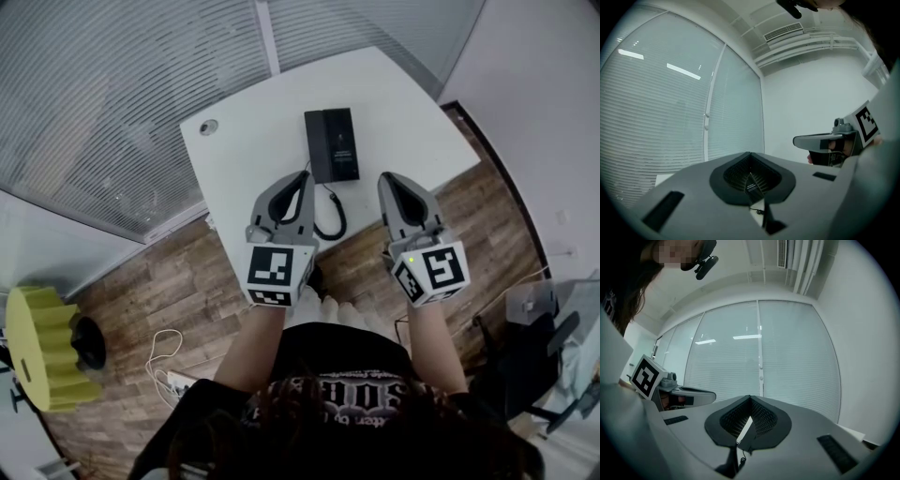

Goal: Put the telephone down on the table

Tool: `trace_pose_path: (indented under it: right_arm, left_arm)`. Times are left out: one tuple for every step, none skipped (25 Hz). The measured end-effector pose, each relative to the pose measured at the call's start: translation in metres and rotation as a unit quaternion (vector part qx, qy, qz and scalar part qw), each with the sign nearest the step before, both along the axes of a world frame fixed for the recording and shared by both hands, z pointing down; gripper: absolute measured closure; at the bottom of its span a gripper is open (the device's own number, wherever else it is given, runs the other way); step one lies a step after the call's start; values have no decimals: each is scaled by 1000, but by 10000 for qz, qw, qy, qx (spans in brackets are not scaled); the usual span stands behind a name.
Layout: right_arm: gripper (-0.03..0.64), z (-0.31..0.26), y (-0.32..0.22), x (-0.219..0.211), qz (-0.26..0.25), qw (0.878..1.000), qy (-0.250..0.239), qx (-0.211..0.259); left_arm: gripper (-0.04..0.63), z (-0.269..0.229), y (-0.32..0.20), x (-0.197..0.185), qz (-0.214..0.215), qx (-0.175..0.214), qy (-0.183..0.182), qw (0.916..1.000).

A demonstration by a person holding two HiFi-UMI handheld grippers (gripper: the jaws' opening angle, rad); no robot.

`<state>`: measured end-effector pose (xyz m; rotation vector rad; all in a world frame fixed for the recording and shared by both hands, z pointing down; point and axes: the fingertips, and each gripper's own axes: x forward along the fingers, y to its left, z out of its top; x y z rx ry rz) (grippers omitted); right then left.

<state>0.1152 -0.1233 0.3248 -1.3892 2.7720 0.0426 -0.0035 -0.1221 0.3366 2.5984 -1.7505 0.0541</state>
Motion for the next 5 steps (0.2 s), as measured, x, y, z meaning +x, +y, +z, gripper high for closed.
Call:
trace_pose_path:
  right_arm:
    - [589,0,0,0,2,10000,0,-3]
    - [589,0,-1,0,6,10000,0,-6]
    - [589,0,-1,1,11,10000,0,-9]
    - [589,0,-1,1,14,10000,-2,-10]
    - [589,0,-2,1,17,10000,-3,-10]
  left_arm:
    - [592,1,0,0,-2,-9,-3,10000]
    - [592,1,-1,0,-2,-19,-5,10000]
    - [592,2,-1,0,-1,-27,-8,10000]
    - [592,2,-2,0,-1,-34,-12,10000]
    - [592,2,-2,0,-1,-39,-17,10000]
